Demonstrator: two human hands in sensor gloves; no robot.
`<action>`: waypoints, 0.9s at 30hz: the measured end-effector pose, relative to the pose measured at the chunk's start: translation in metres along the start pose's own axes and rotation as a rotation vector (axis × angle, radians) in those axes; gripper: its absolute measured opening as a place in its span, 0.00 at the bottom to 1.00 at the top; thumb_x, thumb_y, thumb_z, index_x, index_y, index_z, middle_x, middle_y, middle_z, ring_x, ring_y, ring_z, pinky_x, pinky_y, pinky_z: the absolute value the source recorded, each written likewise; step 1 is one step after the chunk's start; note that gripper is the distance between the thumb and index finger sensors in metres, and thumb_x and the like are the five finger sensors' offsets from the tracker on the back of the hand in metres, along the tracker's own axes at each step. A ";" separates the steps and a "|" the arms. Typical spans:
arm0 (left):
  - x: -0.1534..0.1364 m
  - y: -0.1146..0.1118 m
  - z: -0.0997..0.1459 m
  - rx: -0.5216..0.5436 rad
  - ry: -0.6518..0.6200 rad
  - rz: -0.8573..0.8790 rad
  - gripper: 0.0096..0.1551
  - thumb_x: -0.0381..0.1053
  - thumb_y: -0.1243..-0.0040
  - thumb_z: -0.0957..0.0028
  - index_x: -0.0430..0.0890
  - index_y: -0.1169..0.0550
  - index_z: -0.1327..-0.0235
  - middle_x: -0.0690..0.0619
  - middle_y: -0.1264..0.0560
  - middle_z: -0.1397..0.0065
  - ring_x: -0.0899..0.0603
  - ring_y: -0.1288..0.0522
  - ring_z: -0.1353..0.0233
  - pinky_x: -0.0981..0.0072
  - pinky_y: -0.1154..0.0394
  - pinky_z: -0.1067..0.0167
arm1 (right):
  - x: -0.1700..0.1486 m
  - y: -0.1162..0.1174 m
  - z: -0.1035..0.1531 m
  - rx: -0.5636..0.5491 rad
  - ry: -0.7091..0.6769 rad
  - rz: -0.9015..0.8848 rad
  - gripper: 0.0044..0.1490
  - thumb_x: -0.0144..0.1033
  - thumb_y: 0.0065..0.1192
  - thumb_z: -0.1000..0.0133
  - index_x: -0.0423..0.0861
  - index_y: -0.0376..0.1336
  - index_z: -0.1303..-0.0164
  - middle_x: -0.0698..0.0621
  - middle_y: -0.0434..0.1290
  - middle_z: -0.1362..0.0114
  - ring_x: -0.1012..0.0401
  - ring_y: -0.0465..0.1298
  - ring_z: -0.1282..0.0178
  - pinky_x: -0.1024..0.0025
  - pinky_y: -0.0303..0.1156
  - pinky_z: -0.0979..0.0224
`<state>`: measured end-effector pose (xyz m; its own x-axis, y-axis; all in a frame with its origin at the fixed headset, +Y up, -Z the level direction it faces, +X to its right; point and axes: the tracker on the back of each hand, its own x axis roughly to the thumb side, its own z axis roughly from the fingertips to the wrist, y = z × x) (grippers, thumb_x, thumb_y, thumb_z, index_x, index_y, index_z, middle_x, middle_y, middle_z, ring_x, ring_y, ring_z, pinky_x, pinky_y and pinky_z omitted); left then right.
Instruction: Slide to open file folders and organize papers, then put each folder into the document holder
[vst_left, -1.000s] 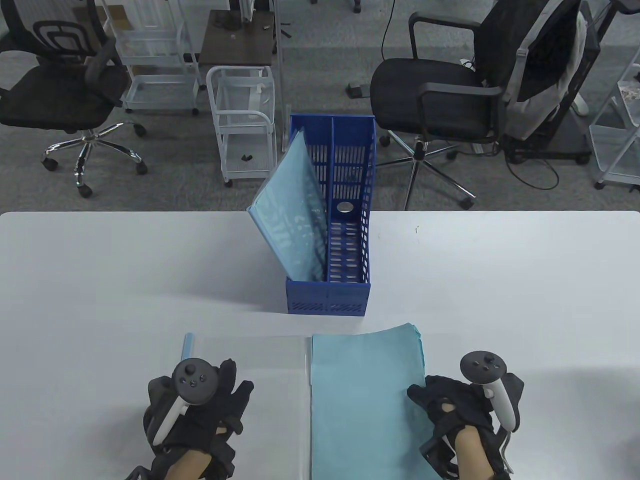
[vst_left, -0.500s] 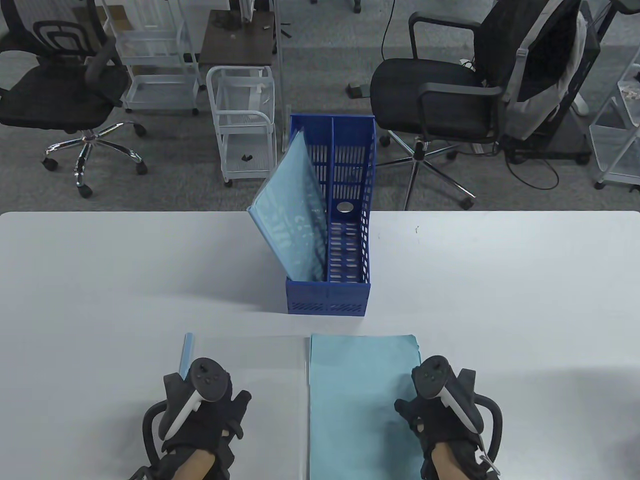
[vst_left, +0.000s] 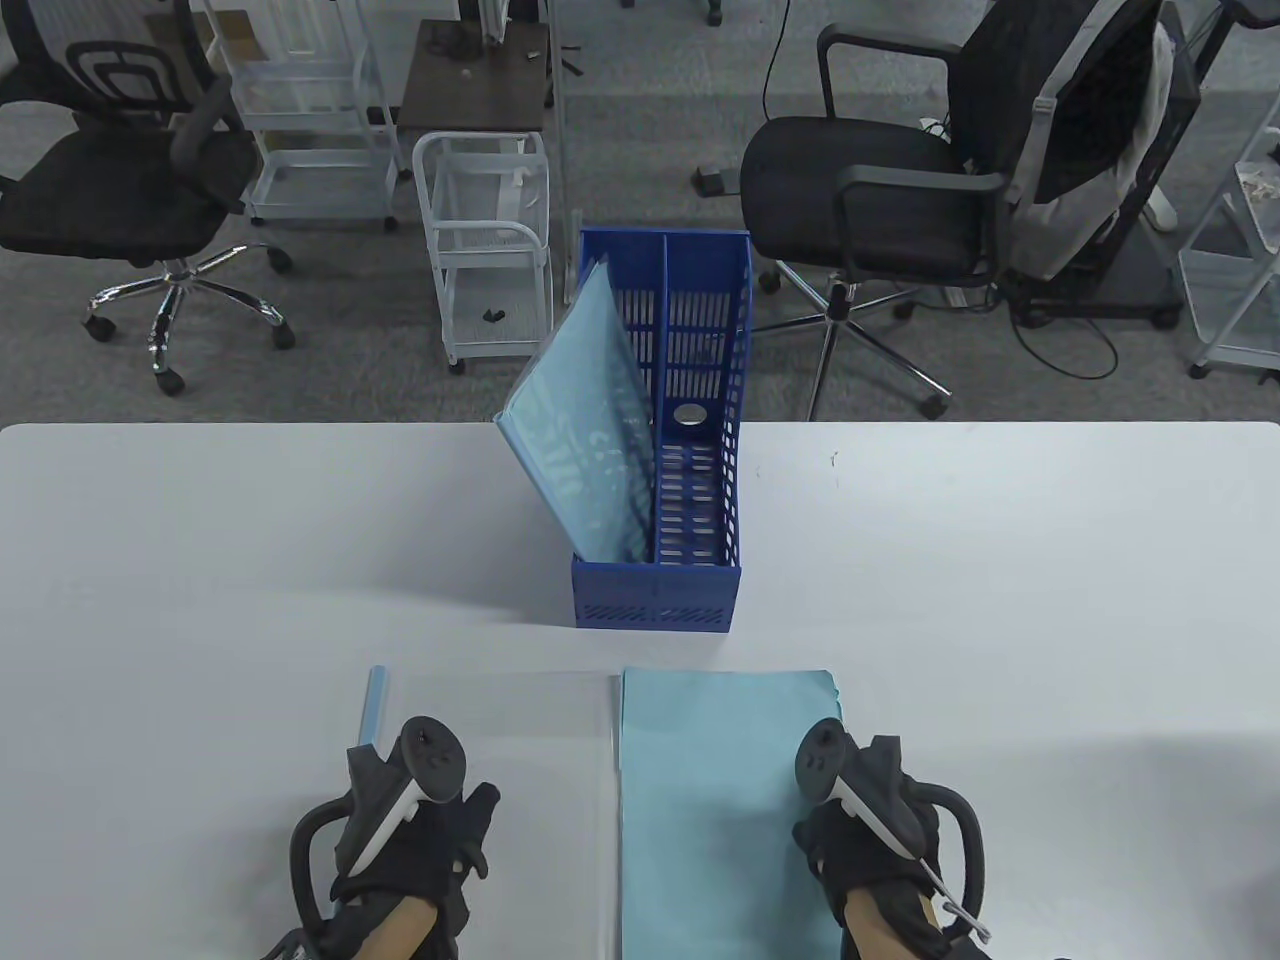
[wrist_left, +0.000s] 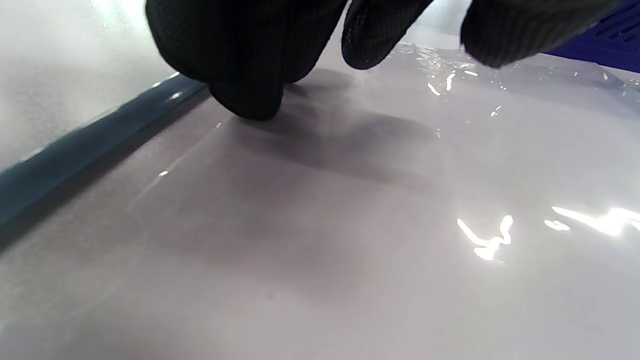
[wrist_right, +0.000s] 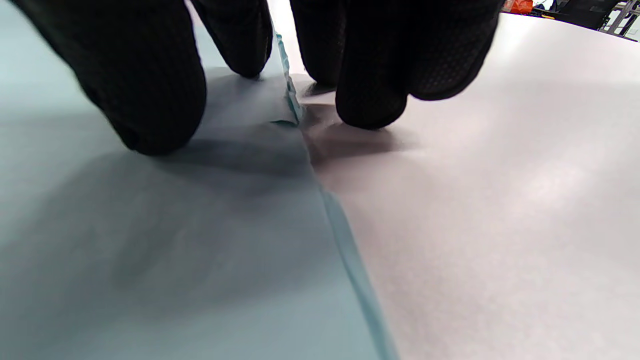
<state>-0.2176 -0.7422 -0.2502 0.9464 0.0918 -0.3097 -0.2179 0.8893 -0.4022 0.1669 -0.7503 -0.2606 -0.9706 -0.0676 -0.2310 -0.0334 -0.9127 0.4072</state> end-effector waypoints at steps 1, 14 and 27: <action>0.000 0.000 -0.001 0.003 0.001 -0.003 0.45 0.72 0.41 0.51 0.54 0.28 0.21 0.41 0.26 0.22 0.35 0.18 0.33 0.43 0.23 0.36 | 0.000 0.000 0.000 0.001 0.001 0.000 0.52 0.55 0.74 0.52 0.59 0.52 0.20 0.46 0.55 0.14 0.45 0.71 0.29 0.44 0.67 0.26; -0.005 0.004 -0.005 -0.036 -0.076 0.092 0.45 0.72 0.41 0.53 0.53 0.27 0.22 0.40 0.26 0.23 0.34 0.19 0.34 0.41 0.23 0.36 | 0.000 -0.001 -0.001 0.005 -0.002 0.008 0.52 0.55 0.74 0.52 0.59 0.52 0.20 0.45 0.55 0.14 0.45 0.71 0.30 0.43 0.67 0.26; 0.008 -0.005 0.000 -0.163 -0.274 0.263 0.45 0.71 0.42 0.51 0.53 0.29 0.21 0.41 0.28 0.22 0.35 0.20 0.33 0.42 0.24 0.35 | 0.001 -0.002 -0.003 0.004 -0.013 0.014 0.52 0.55 0.75 0.53 0.59 0.53 0.20 0.45 0.56 0.15 0.46 0.72 0.31 0.45 0.68 0.26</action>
<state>-0.2091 -0.7455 -0.2504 0.8769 0.4422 -0.1885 -0.4753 0.7387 -0.4780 0.1667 -0.7498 -0.2638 -0.9739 -0.0753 -0.2141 -0.0206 -0.9102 0.4137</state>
